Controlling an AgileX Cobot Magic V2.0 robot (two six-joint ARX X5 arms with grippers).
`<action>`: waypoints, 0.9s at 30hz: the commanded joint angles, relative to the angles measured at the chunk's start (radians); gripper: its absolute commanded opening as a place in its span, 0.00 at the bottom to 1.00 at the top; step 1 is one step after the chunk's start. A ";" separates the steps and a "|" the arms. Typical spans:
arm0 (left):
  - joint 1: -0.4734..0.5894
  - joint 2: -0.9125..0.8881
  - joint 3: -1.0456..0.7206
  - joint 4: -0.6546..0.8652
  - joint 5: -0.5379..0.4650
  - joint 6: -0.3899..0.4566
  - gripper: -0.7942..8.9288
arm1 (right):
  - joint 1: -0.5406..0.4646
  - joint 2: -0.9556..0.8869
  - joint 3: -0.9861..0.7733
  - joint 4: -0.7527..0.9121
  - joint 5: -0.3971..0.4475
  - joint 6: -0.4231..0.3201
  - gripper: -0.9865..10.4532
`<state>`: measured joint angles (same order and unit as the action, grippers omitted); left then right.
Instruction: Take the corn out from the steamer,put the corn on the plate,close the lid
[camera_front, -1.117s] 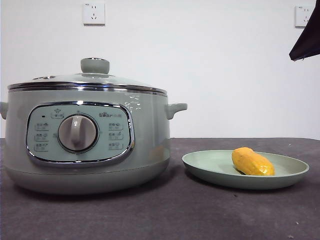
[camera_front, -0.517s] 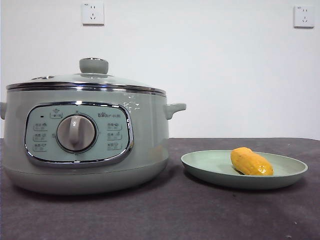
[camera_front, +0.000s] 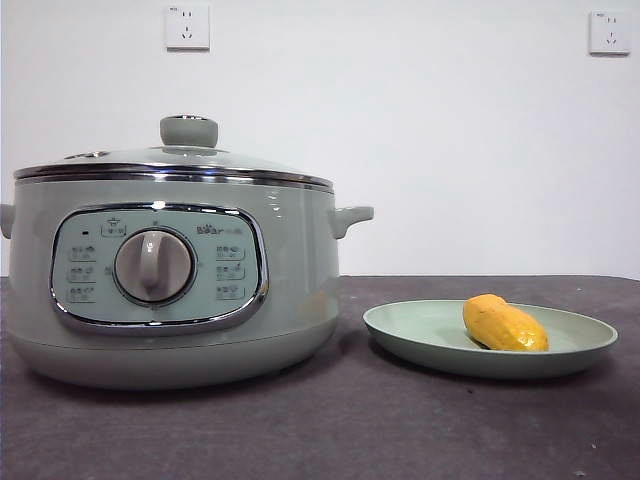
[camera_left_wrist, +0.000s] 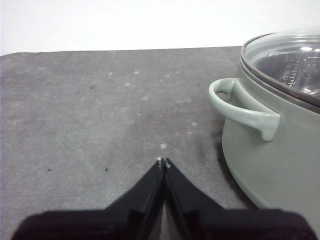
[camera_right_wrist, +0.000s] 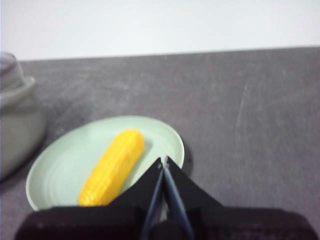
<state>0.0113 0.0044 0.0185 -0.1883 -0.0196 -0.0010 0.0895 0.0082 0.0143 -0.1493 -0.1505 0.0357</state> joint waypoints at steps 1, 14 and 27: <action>0.004 -0.003 -0.012 -0.003 -0.002 -0.006 0.08 | -0.004 -0.008 -0.009 -0.010 0.005 -0.013 0.09; 0.004 -0.003 -0.012 -0.003 -0.002 -0.006 0.08 | -0.003 -0.007 -0.008 -0.020 0.001 0.000 0.09; 0.004 -0.003 -0.012 -0.003 -0.002 -0.006 0.08 | -0.003 -0.007 -0.008 -0.020 0.000 0.000 0.09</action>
<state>0.0113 0.0044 0.0189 -0.1883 -0.0196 -0.0010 0.0891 0.0040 0.0158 -0.1593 -0.1482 0.0296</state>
